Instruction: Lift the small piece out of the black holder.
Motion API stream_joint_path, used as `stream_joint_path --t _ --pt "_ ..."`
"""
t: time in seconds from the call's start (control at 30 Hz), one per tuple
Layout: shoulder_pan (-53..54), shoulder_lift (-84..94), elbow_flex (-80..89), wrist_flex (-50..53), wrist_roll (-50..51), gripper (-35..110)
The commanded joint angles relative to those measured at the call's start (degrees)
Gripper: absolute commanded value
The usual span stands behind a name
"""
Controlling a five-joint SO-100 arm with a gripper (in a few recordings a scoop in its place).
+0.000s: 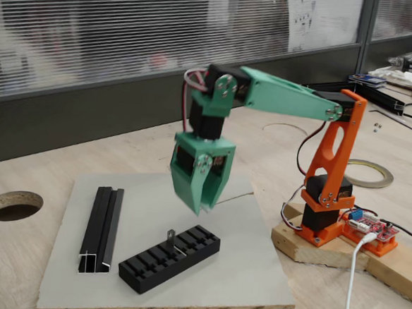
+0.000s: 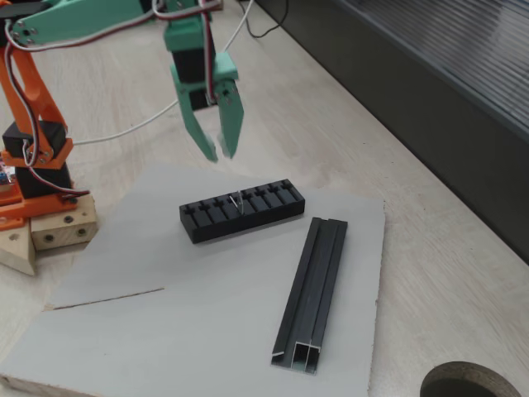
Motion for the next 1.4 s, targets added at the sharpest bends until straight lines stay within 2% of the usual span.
stream_joint_path --t 0.0,0.2,0.5,0.7,0.9,1.07,1.2,1.37 --pt "-0.4 -0.6 -0.4 0.3 -1.4 16" --pt "-0.4 -0.7 -0.3 0.1 -1.8 18" --pt "-0.3 -4.7 -0.3 -5.9 -2.3 39" --pt "0.0 -11.1 -1.1 -6.2 -2.5 39" --pt "6.2 -11.1 -1.1 -6.2 -3.1 39" --pt "7.8 -11.0 -1.2 -6.2 -11.1 39" --pt "8.3 -11.8 -1.2 -6.3 -12.8 39" --pt "8.3 -12.0 -1.2 -13.7 -12.8 39"
